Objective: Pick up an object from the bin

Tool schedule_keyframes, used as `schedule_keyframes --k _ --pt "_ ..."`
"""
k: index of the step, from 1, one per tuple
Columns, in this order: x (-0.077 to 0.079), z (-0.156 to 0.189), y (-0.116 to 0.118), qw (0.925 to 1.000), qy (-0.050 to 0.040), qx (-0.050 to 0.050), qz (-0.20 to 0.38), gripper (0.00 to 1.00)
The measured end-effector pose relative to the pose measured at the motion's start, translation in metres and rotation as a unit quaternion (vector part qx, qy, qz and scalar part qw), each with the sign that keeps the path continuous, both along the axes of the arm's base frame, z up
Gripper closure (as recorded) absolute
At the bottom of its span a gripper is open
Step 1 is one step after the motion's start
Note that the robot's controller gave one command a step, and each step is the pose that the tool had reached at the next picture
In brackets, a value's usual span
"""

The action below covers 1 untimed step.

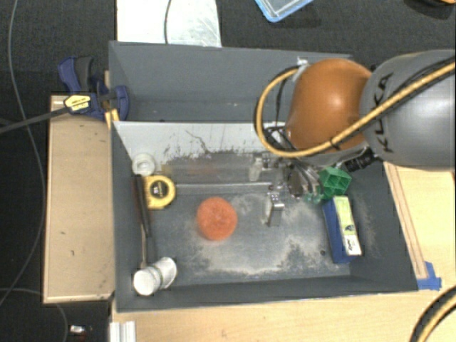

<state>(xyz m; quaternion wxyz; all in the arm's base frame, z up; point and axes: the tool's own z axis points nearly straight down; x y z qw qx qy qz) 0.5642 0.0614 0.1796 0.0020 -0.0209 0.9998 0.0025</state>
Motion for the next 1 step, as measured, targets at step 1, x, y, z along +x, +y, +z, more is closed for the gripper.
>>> schedule_keyframes --k 1 --pt "-0.0241 -0.0434 0.0344 0.9998 -0.0023 -0.001 -0.017 0.00"
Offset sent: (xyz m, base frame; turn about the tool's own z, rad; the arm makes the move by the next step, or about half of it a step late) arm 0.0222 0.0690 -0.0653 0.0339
